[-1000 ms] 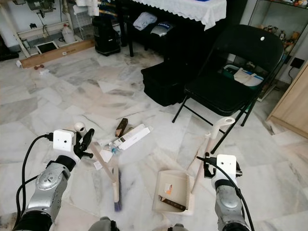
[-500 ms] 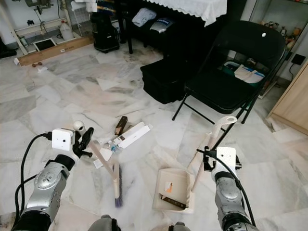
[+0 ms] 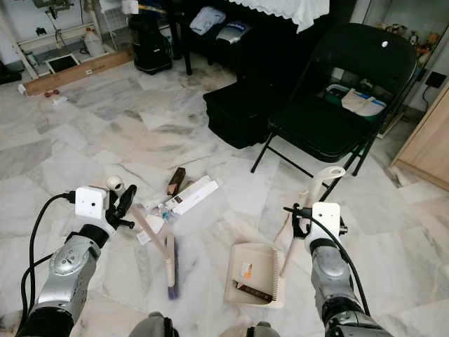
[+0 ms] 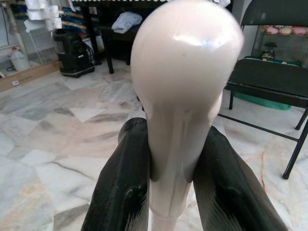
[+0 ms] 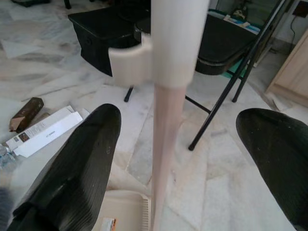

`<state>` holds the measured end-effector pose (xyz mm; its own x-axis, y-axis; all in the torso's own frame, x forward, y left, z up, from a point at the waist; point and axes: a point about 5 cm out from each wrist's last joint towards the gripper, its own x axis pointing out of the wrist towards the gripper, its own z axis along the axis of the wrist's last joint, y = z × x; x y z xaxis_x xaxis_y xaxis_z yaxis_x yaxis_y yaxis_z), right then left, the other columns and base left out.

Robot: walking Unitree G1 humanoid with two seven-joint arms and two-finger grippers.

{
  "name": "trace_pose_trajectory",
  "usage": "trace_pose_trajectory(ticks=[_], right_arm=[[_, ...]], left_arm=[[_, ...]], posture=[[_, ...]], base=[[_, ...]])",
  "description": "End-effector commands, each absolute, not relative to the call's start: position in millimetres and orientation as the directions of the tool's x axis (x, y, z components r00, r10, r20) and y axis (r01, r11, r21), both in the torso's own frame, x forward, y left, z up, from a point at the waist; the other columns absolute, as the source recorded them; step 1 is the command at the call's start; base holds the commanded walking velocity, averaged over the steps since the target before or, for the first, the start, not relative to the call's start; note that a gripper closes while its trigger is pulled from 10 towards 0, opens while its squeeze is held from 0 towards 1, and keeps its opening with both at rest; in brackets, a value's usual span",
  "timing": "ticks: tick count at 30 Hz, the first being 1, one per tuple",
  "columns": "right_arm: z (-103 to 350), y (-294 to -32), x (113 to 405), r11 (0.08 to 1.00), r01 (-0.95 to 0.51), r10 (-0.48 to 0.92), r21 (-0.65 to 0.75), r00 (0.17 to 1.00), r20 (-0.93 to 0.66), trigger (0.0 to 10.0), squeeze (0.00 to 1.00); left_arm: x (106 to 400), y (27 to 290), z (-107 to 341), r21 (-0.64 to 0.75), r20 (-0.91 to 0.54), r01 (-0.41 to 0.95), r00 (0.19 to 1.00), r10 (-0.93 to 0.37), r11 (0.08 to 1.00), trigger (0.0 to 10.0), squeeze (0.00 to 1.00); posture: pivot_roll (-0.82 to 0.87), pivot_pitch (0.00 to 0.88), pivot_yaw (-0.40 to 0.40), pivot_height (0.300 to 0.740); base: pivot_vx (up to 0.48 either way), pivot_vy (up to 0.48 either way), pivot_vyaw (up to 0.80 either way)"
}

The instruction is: Sweep floor

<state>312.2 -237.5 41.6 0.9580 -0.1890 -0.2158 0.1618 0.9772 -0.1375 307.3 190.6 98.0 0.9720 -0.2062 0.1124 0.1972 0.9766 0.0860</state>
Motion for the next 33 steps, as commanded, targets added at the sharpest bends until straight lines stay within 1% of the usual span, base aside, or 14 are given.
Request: trace_pose_trajectory(ticks=[1,15,19,21,22,24,33], right_arm=[[40.9,-239.7,312.6,0.977,0.164,-0.193,-0.137,0.953,-0.235,10.0,0.0],[43.3,-237.7,316.1,0.978,0.16,-0.188,-0.132,0.953,-0.237,10.0,0.0],[39.5,-238.0,314.7,0.978,0.178,-0.202,-0.111,0.942,-0.27,10.0,0.0],[40.0,-237.6,314.9,0.979,0.181,-0.2,-0.094,0.944,-0.263,10.0,0.0],[40.4,-237.6,315.0,0.979,0.18,-0.2,-0.097,0.945,-0.26,10.0,0.0],[40.8,-237.9,315.1,0.978,0.175,-0.2,-0.117,0.946,-0.256,10.0,0.0],[41.2,-237.7,315.2,0.978,0.169,-0.195,-0.122,0.948,-0.253,10.0,0.0]], left_arm=[[303.1,196.1,91.0,0.097,0.067,0.199,0.976,-0.206,0.975,10.0,0.0],[302.9,195.1,90.6,0.098,0.059,0.202,0.976,-0.209,0.974,10.0,0.0],[303.2,194.8,90.7,0.098,0.059,0.202,0.976,-0.208,0.975,10.0,0.0],[303.4,194.9,90.9,0.097,0.06,0.201,0.976,-0.207,0.975,10.0,0.0],[303.6,194.8,91.0,0.097,0.061,0.201,0.976,-0.207,0.975,10.0,0.0],[303.7,194.7,91.0,0.097,0.061,0.2,0.976,-0.207,0.975,10.0,0.0],[303.5,194.4,90.4,0.096,0.057,0.199,0.977,-0.205,0.975,10.0,0.0]], posture=[[0.06,0.115,0.056,0.67],[0.06,0.115,0.057,0.67],[0.06,0.113,0.057,0.67],[0.06,0.111,0.056,0.66],[0.06,0.11,0.056,0.65],[0.06,0.11,0.056,0.645],[0.06,0.105,0.052,0.645]], base=[[0.0,0.0,0.0],[0.0,0.0,0.0],[0.0,0.0,0.0],[0.0,0.0,0.0],[0.0,0.0,0.0],[0.0,0.0,0.0],[0.0,0.0,0.0]])
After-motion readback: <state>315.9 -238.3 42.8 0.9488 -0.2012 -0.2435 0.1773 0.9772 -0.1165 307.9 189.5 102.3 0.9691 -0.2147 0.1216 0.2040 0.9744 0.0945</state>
